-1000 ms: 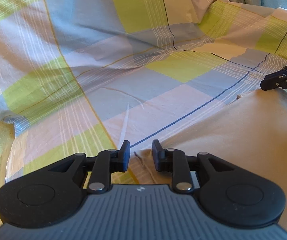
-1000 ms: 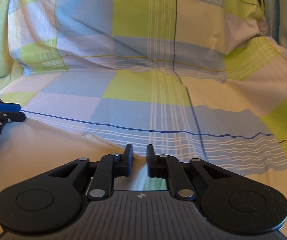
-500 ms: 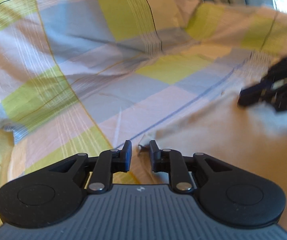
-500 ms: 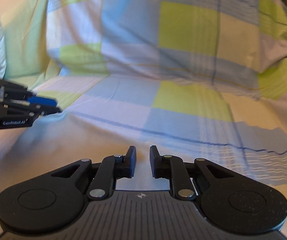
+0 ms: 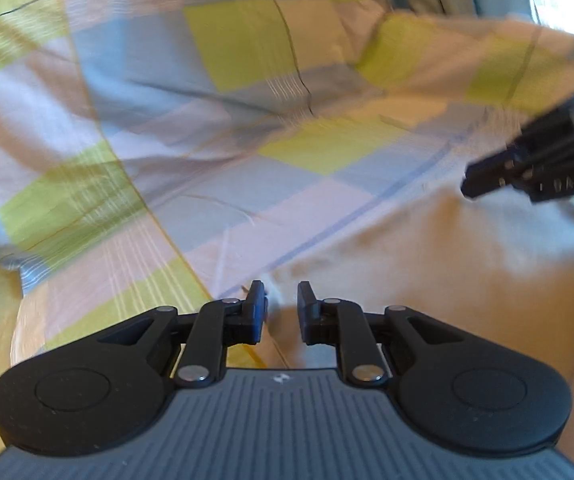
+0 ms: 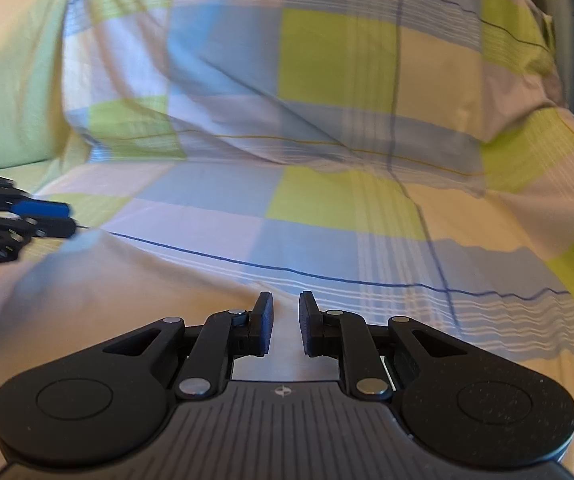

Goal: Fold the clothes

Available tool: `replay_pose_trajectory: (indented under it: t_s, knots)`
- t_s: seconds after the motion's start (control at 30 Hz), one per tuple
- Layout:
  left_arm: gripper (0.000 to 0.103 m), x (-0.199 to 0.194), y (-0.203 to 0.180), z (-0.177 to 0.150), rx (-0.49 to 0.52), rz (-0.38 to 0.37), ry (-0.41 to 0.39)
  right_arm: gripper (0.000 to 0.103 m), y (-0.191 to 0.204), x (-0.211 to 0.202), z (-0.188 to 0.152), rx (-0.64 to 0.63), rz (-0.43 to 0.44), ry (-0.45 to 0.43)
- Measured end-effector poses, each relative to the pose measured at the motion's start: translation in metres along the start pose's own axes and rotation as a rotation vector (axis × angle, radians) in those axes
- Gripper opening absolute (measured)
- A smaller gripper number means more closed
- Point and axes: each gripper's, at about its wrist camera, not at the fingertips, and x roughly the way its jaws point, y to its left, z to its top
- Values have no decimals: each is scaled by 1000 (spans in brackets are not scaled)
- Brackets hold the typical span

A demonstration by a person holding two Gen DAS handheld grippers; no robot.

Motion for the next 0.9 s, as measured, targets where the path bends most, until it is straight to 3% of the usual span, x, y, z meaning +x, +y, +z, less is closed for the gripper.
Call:
replay_pose_trajectory:
  t_s: [0.1,0.23,0.37,0.5,0.6,0.73,0.77,0.9]
  knots:
    - [16,3,7,-3,-21,18,11,17,9,8,-1,-32,27,45]
    - [13,3,18,-7,-34,88,51,19,-3,11,-3,-33,-74,65]
    - [13,-12,18,-2,-46,86,12,20,-24,5,-6,50,-156,63]
    - [13,-33,2,8,-39,-19,-40,20,-19,-15,-5,68,-88,-6]
    - [13,-38,-24,8,40,-91,-17,20,-1,-31,-6,49,14,-38]
    - [14,-37,-32,-10,114,-73,41,19,31,-37,-15,-12,103,15]
    - [14,-39,-26,-12,93,-66,53,19,37,-37,-19,-29,106,38]
    - [14,-49,-9,-20,55,0,80,19,34,-48,-38,-57,13,73]
